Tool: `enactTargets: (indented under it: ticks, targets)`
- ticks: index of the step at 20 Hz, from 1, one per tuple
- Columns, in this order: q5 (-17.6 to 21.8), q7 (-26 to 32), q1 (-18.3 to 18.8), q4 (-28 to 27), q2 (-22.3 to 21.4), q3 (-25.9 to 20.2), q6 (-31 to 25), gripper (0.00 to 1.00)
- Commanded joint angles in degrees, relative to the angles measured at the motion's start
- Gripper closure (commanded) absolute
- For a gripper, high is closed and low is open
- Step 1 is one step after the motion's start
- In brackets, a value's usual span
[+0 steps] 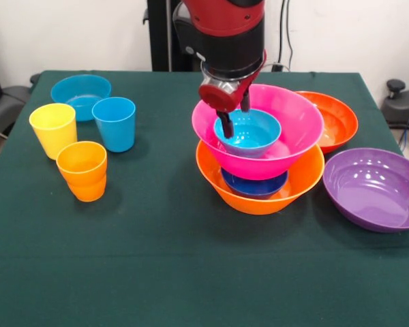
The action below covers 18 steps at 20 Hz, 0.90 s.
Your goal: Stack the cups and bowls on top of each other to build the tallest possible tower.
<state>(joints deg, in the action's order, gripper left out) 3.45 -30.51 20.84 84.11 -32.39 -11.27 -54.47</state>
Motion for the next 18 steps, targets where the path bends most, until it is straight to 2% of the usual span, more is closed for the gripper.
enactTargets:
  ticks: [1,8,13,18]
  targets:
    - [-0.99,-12.73,-1.18,7.44,-8.55,0.63,-0.84,0.0]
    - [-3.47,-14.95,-2.44,14.04,-15.88,1.52,-1.3,0.0]
    - [-6.61,-17.68,-3.8,18.93,-16.41,1.16,4.12,0.0]
    - [-9.36,-19.52,-4.45,24.57,-17.25,1.56,12.54,0.0]
